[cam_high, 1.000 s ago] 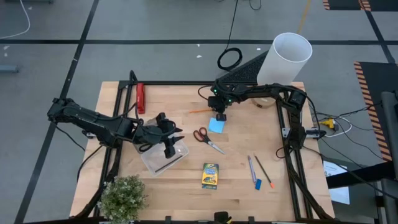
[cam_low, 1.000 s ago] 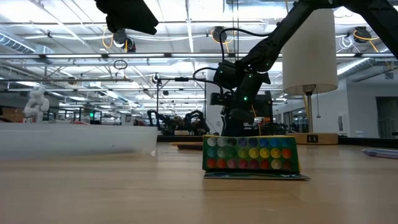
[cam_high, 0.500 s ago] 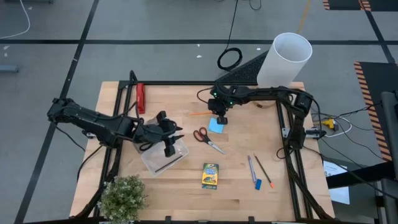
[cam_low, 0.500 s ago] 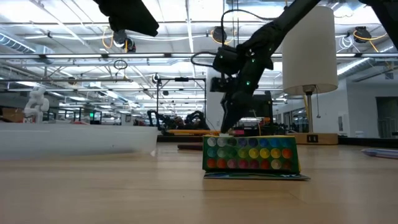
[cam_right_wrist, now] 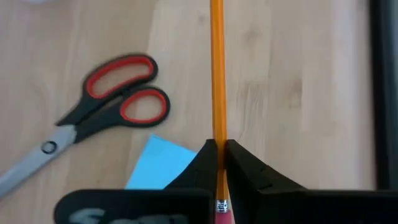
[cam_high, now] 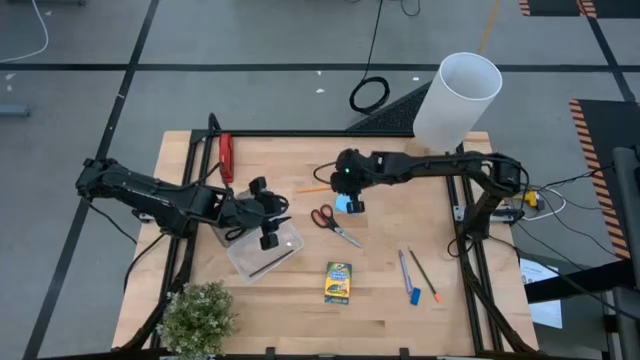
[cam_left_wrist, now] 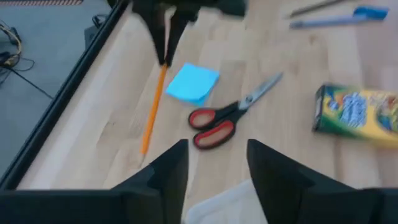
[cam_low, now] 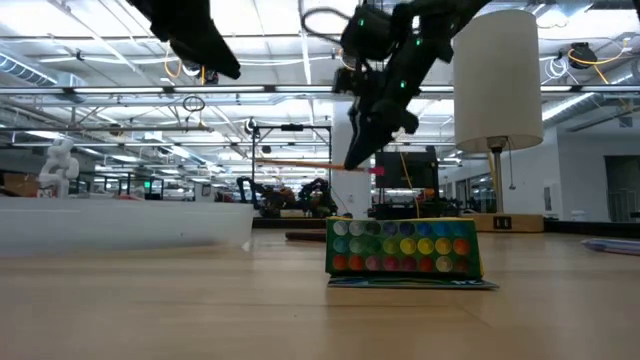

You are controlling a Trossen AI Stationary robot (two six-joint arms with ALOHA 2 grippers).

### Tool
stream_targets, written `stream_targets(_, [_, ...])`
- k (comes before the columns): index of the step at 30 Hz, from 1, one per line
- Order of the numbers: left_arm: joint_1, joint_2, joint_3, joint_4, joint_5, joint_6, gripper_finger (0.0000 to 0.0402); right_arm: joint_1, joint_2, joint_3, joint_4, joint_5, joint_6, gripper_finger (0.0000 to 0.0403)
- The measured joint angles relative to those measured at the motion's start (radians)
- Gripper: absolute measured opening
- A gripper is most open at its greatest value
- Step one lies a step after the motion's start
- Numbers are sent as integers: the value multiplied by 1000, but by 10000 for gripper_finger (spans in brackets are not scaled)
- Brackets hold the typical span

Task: Pack school essentials
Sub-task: Put the yellow pencil into the supply box

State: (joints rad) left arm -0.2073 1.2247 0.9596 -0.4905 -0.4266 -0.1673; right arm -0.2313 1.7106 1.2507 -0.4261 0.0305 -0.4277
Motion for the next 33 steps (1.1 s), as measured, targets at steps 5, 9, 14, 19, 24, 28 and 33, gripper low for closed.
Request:
stream_targets(5, [0, 0, 0, -25, -21, 17, 235, 102, -44, 0, 3, 88, 2, 9])
stream_targets(9, [7, 4, 0, -14, -38, 66, 270, 167, -63, 0, 4, 154, 14, 9])
stream_targets(14, [25, 43, 0, 32, -17, 120, 272, 206, -70, 1, 5, 205, 48, 9])
stream_targets(19, [51, 108, 0, 110, 10, 181, 251, 213, -70, 1, 2, 207, 77, 9])
stream_targets(24, [91, 140, 0, 107, 41, 186, 226, 214, -71, 1, -6, 205, 101, 9])
stream_targets(28, [115, 145, 1, 102, 101, 161, 207, 214, -71, 1, -6, 205, 102, 9])
stream_targets(33, [121, 147, 0, 96, 147, 154, 188, 214, -71, 1, -5, 205, 122, 9])
